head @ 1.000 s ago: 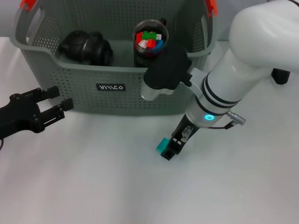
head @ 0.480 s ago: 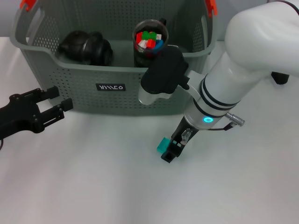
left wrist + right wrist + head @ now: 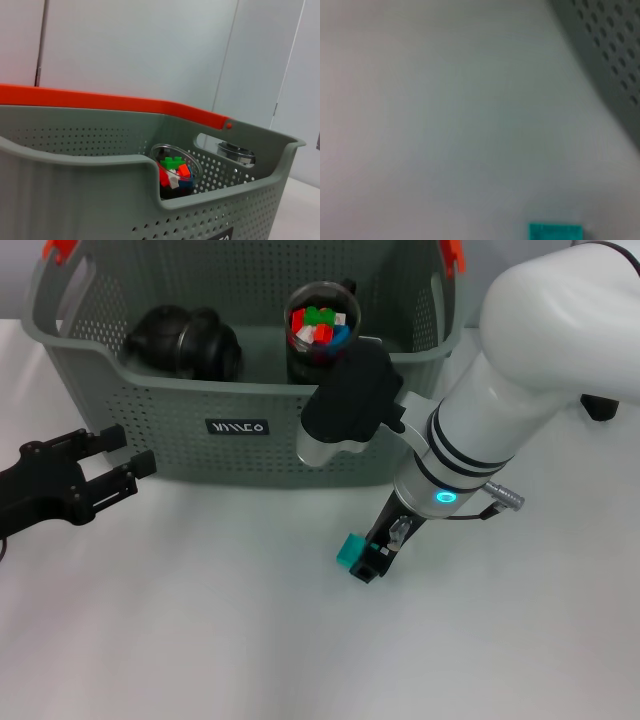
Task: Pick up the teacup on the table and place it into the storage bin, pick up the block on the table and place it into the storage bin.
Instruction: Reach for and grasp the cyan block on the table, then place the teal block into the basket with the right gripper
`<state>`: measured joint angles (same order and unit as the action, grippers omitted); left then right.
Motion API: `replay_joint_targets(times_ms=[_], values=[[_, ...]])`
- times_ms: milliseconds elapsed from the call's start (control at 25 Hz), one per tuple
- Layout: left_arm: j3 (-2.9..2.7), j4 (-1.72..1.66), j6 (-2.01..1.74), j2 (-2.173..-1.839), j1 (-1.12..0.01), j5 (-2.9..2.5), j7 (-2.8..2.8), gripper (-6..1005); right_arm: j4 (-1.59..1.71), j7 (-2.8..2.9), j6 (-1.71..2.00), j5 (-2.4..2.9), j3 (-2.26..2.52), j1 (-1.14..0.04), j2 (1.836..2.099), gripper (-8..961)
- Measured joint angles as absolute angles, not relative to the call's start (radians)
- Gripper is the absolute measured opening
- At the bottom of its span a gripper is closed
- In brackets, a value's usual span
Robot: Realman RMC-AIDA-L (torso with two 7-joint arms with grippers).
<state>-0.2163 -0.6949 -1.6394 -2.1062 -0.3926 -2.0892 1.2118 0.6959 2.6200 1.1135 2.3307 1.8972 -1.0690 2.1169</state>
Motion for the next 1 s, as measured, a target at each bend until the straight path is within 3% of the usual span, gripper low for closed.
replay_joint_targets(times_ms=[200,600,1000], values=[[-0.216,-0.695,-1.640,-2.106,-0.392,-2.089,1.212,565,0.691,2.620,1.115,2.331,1.897,-1.071,2.117,447],[-0.216,-0.695,-1.645,-2.108,-0.390,-2.089,1.212,565,0.807,2.622,1.230,2.342,1.853,-1.041,2.101,426],[-0.216,-0.695,-1.642,-2.104,-0.395,-2.089,1.212,565,1.292,2.386,1.569,2.328,1.337,-0.816,2.096,428]])
